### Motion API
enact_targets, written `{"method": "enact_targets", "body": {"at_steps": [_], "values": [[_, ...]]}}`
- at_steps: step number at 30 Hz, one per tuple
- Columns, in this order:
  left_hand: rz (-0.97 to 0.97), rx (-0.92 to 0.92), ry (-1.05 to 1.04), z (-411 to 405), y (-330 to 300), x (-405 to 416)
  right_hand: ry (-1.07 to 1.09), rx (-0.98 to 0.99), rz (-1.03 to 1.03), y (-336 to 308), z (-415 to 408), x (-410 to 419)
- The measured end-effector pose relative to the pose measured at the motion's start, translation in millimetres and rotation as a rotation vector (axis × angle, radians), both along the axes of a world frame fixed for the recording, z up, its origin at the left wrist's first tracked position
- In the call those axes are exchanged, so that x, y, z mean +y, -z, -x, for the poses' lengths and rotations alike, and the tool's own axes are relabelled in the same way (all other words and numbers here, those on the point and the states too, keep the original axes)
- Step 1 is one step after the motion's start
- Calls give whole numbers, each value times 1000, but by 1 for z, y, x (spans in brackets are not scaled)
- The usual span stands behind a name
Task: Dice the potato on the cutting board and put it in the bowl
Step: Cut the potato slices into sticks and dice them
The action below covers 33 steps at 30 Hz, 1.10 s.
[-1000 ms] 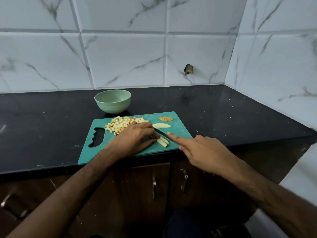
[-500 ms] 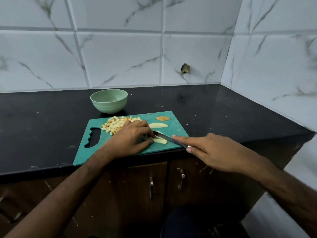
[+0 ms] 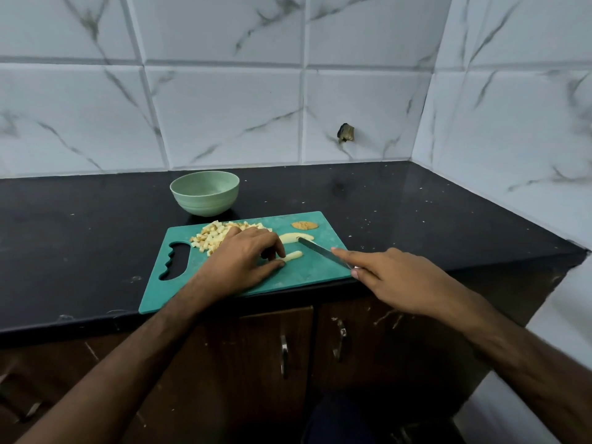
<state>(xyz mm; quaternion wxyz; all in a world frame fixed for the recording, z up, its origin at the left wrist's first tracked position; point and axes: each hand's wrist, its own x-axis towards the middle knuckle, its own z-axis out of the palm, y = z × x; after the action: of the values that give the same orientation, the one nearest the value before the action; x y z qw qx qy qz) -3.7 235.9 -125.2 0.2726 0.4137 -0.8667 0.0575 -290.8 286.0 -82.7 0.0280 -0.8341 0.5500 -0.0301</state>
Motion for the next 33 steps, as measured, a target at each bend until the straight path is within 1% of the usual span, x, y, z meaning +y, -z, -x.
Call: {"method": "enact_targets", "body": {"at_steps": [6, 13, 17, 20, 23, 28, 33], "values": [[13, 0, -41, -5, 0, 1, -38, -141, -46, -3, -8, 9], [-40, -17, -7, -4, -2, 0, -17, -106, -54, 2, -12, 21], [-63, -30, 22, -8, -2, 1, -10, -83, -98, 7, -19, 27], [-60, -71, 41, -13, -2, 4, -1, -78, -110, 5, -21, 27], [-44, -89, 41, -15, -2, 8, 15, -86, -63, 5, -24, 25], [-87, -42, 35, -17, -2, 8, 26, -173, -20, 3, -24, 29], [-107, -44, 31, -16, -2, 6, 24, -106, -10, 9, -30, 36]]}}
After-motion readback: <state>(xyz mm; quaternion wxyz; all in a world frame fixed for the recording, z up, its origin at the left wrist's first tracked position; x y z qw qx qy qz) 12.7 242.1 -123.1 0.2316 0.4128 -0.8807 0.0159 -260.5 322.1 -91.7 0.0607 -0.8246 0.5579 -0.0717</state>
